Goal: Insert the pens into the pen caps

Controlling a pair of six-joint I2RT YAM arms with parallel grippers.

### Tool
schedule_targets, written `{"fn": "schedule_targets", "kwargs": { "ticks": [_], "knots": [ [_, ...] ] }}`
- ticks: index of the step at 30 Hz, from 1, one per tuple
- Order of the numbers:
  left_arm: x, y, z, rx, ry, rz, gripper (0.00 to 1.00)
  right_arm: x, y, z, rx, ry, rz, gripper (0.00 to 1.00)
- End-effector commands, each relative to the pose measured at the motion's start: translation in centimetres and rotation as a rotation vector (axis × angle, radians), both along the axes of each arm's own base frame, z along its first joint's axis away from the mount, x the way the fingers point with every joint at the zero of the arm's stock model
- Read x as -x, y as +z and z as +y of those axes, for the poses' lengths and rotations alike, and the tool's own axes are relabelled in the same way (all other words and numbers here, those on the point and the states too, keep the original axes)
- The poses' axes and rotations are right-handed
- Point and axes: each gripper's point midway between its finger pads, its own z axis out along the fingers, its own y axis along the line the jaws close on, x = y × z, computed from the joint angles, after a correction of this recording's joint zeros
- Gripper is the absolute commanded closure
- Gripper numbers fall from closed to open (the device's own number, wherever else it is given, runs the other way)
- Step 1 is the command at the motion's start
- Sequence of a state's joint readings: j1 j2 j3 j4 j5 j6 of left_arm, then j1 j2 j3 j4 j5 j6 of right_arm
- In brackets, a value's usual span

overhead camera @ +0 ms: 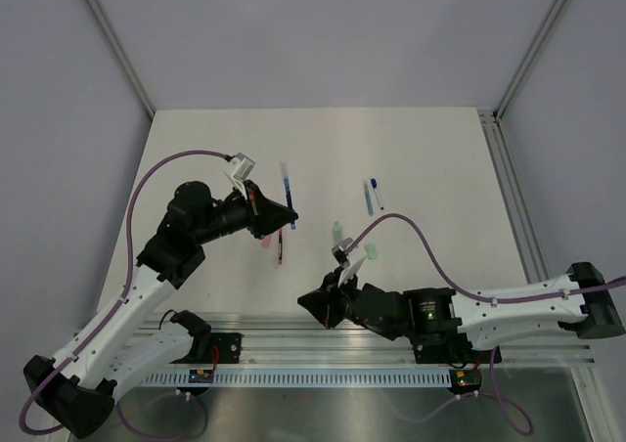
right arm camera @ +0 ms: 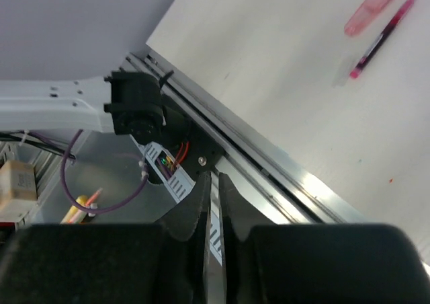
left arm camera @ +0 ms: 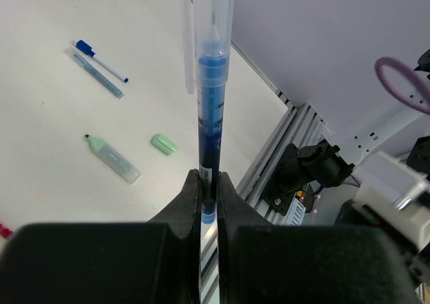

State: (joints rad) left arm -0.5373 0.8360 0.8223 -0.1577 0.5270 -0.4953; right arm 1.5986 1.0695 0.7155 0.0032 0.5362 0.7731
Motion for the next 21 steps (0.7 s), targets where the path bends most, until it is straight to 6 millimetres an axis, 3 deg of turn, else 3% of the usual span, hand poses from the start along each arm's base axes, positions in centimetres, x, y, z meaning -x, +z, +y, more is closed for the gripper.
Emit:
{"fn": "schedule_targets", "kwargs": {
  "ticks": [1, 4, 5, 7, 8, 10, 11, 15, 21],
  "knots": [
    [0.3, 3.1, -0.6, 0.065, -0.045, -0.090, 1.00, -3.2, 6.5, -2.2, -0.030, -0.085, -0.135, 0.85],
    [0.6, 3.0, -0.9, 0.073, -0.077, -0.081, 1.00, -5.6, 10.7, -3.7, -0.044, -0.127, -0.191, 0.68],
    [0.7, 3.0, -1.0, 0.074, -0.081, -0.079, 1.00, -7.5, 13.0, -4.5, -0.069, -0.177, -0.205, 0.64],
    [0.8, 3.0, -1.1, 0.076, -0.095, -0.079, 1.00, -9.0, 15.1, -4.9, -0.065, -0.186, -0.260, 0.55],
    [0.8, 3.1, -1.1, 0.077, -0.095, -0.080, 1.00, -11.1, 16.5, -5.4, -0.054, -0.233, -0.276, 0.52],
    [1.0, 3.1, -1.2, 0.080, -0.104, -0.084, 1.00, -12.6, 17.5, -5.2, -0.014, -0.229, -0.292, 0.50],
    [1.1, 3.1, -1.2, 0.081, -0.107, -0.082, 1.00, -13.5, 18.9, -4.6, -0.013, -0.237, -0.303, 0.49],
    [1.4, 3.3, -1.3, 0.083, -0.119, -0.087, 1.00, -16.4, 20.9, -4.3, 0.027, -0.272, -0.353, 0.48],
    [1.7, 3.3, -1.5, 0.085, -0.134, -0.082, 1.00, -17.4, 21.8, -1.9, 0.019, -0.209, -0.349, 0.48]
  ]
}}
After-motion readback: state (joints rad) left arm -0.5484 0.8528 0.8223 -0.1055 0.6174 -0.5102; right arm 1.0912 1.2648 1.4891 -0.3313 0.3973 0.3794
